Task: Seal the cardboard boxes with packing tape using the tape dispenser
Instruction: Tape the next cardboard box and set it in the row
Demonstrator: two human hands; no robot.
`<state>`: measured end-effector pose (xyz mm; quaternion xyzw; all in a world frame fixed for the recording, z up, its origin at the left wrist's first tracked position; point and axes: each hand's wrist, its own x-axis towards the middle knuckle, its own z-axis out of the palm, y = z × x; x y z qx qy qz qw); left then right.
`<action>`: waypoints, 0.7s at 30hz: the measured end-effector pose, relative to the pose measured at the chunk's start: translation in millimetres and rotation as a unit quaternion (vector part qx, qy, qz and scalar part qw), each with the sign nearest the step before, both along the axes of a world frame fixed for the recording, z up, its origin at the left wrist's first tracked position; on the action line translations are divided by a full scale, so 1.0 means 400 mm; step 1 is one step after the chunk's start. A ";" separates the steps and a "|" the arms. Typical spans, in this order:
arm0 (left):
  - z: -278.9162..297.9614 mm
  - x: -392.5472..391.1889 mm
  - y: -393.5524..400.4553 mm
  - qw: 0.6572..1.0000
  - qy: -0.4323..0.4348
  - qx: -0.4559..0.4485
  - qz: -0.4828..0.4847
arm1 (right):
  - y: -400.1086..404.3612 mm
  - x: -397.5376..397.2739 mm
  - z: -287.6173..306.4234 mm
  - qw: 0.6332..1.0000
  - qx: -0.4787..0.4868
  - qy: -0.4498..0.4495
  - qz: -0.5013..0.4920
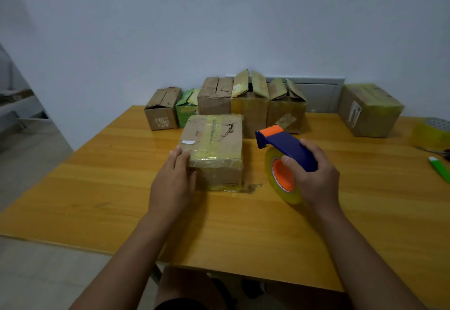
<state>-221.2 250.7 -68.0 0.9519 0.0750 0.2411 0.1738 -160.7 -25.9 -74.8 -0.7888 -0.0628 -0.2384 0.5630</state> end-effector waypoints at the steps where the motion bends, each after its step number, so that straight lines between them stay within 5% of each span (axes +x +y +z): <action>1: 0.001 -0.002 0.004 1.000 0.015 0.011 -0.007 | 0.001 -0.001 0.001 1.000 0.000 -0.001 0.000; 5: 0.019 -0.013 0.012 0.989 0.092 0.112 -0.006 | 0.005 0.004 0.002 1.000 0.004 0.005 -0.001; 7: 0.033 -0.016 -0.007 0.983 0.050 0.178 -0.009 | 0.003 0.004 -0.002 1.000 0.005 0.003 0.001; 11: 0.072 0.022 -0.095 0.988 -0.028 0.107 -0.111 | -0.001 0.000 -0.006 1.000 0.003 -0.001 -0.004; 21: 0.102 0.118 -0.071 0.978 0.059 0.084 -0.180 | -0.007 -0.008 -0.021 1.000 0.014 -0.010 -0.007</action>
